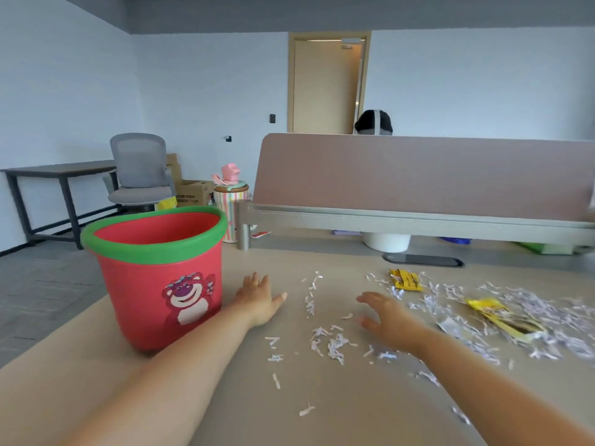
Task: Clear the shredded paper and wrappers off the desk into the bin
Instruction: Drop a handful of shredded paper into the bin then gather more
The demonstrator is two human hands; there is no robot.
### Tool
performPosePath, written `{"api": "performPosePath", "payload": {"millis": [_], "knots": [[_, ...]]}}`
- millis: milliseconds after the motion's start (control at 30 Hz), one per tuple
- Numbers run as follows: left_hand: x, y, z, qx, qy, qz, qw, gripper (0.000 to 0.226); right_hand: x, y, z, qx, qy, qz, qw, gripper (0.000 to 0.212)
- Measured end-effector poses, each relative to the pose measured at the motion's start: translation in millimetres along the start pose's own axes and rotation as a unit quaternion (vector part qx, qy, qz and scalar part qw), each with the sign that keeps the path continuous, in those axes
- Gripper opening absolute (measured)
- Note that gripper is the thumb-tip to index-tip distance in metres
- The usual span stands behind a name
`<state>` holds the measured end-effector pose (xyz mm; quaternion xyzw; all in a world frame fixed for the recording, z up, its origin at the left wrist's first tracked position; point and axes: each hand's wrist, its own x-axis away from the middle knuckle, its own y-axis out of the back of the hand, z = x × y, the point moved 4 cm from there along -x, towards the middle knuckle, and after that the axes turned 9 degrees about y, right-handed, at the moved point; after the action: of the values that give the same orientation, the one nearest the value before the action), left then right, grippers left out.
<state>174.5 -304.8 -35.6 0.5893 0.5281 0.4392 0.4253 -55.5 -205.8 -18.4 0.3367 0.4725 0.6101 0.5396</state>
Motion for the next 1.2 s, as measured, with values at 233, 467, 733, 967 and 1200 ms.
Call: {"api": "performPosePath", "payload": {"millis": [233,467,733,967,1200], "knots": [[-4,-23,-54,0.077,-0.111,0.102,0.986,0.061,-4,6,-44,-0.009,-0.039,0.035,0.999,0.052],[57,-14,-58,0.258,-0.198,0.141,0.935,0.041,14,0,-34,-0.031,-0.016,0.075,0.997,0.041],[116,-15,-12,-0.061,-0.084,0.081,0.991,0.072,64,7,-14,-0.137,-0.008,-0.012,0.990,0.031],[170,-34,-69,0.135,-0.188,0.159,0.960,0.079,122,24,-20,-0.105,-0.040,-0.091,0.989,0.031],[172,-33,-37,-0.093,-0.116,0.093,0.985,0.115,188,43,-37,-0.056,-0.096,-0.089,0.990,0.044]]}}
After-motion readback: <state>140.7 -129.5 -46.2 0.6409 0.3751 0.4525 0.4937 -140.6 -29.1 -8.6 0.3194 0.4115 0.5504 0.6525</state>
